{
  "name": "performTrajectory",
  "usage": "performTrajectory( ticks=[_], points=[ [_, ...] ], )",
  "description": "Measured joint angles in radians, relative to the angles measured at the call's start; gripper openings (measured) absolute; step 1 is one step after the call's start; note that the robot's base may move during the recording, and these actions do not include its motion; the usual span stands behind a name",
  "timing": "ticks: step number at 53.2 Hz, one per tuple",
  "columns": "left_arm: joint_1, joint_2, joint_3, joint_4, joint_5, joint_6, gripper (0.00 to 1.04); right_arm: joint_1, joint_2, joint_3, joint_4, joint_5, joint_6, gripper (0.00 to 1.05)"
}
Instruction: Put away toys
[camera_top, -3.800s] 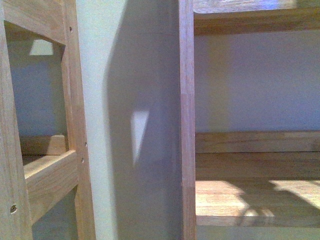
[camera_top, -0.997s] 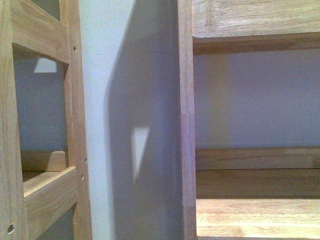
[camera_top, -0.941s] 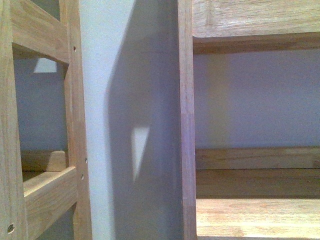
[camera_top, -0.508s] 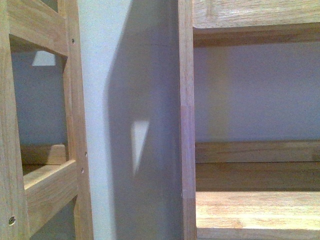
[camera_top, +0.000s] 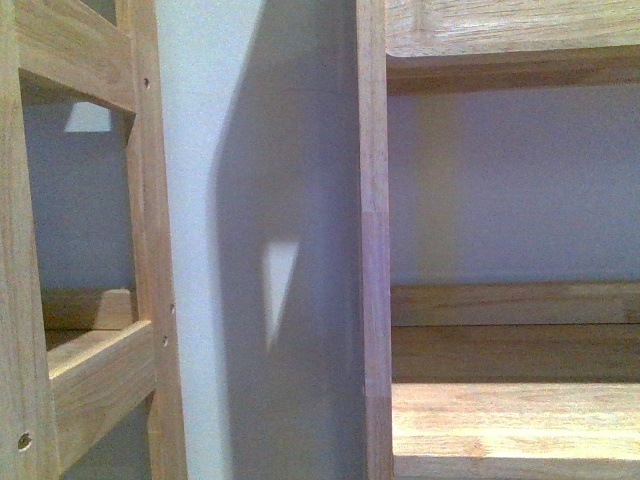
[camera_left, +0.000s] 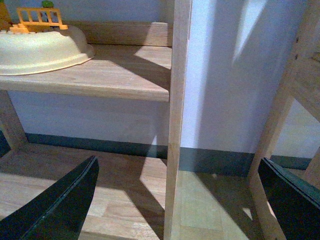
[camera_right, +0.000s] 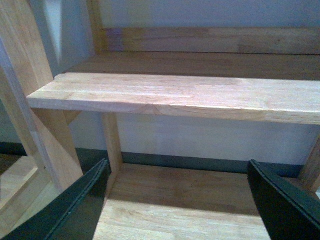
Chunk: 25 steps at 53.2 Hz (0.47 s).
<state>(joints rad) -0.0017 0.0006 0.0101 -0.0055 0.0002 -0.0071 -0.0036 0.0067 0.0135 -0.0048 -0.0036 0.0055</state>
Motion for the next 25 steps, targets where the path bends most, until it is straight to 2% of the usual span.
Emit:
performTrajectory(
  ticks=[3,25],
  points=[
    [0.0,0.0,0.0,0.0,0.0,0.0,0.99,0.0,0.0,0.0,0.0,0.0,0.0,1.04],
    [0.0,0.0,0.0,0.0,0.0,0.0,0.99,0.0,0.0,0.0,0.0,0.0,-0.001,1.04]
  ],
)
